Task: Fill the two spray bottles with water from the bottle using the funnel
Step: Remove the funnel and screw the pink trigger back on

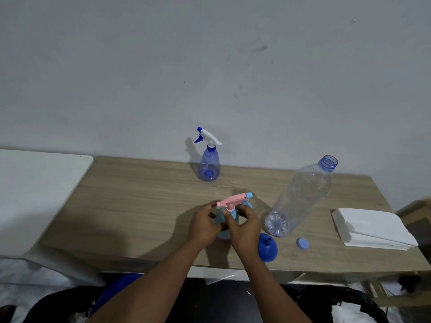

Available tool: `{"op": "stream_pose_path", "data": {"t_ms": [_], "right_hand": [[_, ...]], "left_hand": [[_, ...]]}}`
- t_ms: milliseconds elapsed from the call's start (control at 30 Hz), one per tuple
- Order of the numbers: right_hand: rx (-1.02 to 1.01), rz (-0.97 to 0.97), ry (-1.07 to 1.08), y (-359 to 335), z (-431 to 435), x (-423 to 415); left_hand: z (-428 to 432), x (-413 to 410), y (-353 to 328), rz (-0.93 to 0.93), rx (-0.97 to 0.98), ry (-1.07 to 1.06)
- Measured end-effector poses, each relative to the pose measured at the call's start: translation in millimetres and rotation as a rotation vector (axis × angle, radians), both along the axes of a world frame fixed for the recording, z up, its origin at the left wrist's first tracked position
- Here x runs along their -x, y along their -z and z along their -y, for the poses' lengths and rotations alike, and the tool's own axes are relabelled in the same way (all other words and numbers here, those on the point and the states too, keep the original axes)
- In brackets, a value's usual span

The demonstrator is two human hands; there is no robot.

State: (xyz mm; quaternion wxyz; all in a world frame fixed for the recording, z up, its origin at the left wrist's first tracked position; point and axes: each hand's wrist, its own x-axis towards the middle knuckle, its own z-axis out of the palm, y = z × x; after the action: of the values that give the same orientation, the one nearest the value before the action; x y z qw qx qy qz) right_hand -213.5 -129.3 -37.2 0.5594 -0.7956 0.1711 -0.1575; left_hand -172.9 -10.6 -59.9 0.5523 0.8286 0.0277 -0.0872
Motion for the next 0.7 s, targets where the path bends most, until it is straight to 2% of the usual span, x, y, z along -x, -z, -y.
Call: {"op": "stream_pose_path", "data": {"t_ms": [133,300,433,600,700], "right_hand": [[0.042,0.025,-0.099,0,-1,0],[0.003,-0.002,0.012,-2,-6,-3],[0.034,0.036,-0.054,1,-9,1],[-0.042,-0.009,0.046,-8,-9,-1],[-0.020,0.009,-0.027,-8,-7,1]], "left_hand": [[-2,-1,0,0.003,0.010,0.027],[-1,0,2,0.000,0.017,0.019],[-1,0,3,0.003,0.001,0.018],[-2,2,-6,0.017,-0.025,0.020],[-3,0,0,0.012,-0.023,0.033]]}}
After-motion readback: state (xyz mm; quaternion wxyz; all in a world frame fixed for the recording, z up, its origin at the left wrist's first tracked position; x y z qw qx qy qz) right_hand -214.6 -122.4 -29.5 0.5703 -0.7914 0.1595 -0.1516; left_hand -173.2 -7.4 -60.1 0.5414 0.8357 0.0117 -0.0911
